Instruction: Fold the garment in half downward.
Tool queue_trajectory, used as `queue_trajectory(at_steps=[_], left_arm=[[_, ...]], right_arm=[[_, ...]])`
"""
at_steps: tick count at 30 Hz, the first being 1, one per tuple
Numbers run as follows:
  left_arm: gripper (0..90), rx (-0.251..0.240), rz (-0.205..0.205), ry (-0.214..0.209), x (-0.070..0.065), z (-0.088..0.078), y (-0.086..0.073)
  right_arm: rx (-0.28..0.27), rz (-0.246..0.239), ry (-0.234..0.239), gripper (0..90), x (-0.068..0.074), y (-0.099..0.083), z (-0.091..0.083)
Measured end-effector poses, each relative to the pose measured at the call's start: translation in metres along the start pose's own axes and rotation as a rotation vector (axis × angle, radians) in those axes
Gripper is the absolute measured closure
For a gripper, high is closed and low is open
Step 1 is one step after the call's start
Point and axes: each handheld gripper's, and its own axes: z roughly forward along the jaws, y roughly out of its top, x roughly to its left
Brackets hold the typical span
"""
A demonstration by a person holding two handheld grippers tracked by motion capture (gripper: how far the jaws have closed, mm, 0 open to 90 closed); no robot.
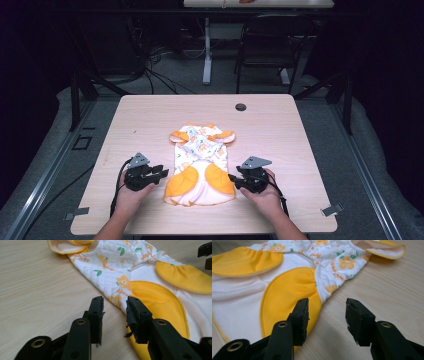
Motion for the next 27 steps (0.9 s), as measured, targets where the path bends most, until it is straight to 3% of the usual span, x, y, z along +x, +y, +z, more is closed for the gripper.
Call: queue_trajectory(at_steps=[2,3,4,6,7,8,9,10,13,16,17,18,20,22,27], left_arm=[[68.7,0.003,0.009,-0.006,-0.002,0.001,0.001],[69.5,0.005,0.035,-0.011,-0.005,0.003,0.004],[69.7,0.005,0.035,-0.011,-0.005,0.003,0.004],[70.3,0.011,0.082,-0.009,-0.013,0.005,0.007],[71.0,0.011,0.082,-0.009,-0.013,0.005,0.007],[72.3,0.018,0.115,-0.001,-0.018,0.005,0.007],[73.3,0.018,0.115,-0.001,-0.018,0.005,0.007],[74.2,0.021,0.125,-0.001,-0.02,0.005,0.008],[77.1,0.021,0.135,0.003,-0.024,0.005,0.007],[79.2,0.017,0.155,0.001,-0.026,0.003,0.007],[79.2,0.015,0.16,-0.002,-0.026,0.002,0.007],[80.0,0.006,0.158,-0.005,-0.027,0.001,0.007],[80.1,-0.004,0.151,-0.006,-0.026,-0.002,0.006],[81.8,-0.004,0.143,-0.01,-0.025,-0.003,0.007],[83.9,-0.013,0.128,-0.011,-0.027,-0.003,0.01]], right_arm=[[0.003,-0.015,-0.01,54.4,0.001,0.001,0.0],[-0.001,-0.016,-0.002,58.1,0.002,0.001,0.0],[-0.003,-0.011,0.025,60.3,0.003,0.002,0.001],[-0.011,-0.017,0.045,63.6,0.005,0.004,0.001],[-0.011,-0.017,0.045,63.6,0.005,0.004,0.001],[-0.021,-0.023,0.049,67.7,0.007,0.006,0.002],[-0.021,-0.023,0.049,67.7,0.007,0.006,0.002],[-0.016,-0.032,0.057,75.8,0.01,0.007,0.004],[-0.013,-0.057,0.048,86.6,0.017,0.011,0.007],[-0.011,-0.089,0.065,89.6,0.026,0.015,0.006],[-0.011,-0.089,0.065,89.6,0.026,0.015,0.006],[-0.006,-0.128,0.067,89.6,0.032,0.016,0.006],[0.001,-0.16,0.057,89.3,0.037,0.017,0.006],[-0.002,-0.158,0.081,89.3,0.038,0.018,0.008],[0.002,-0.137,0.091,89.7,0.039,0.023,0.009]])
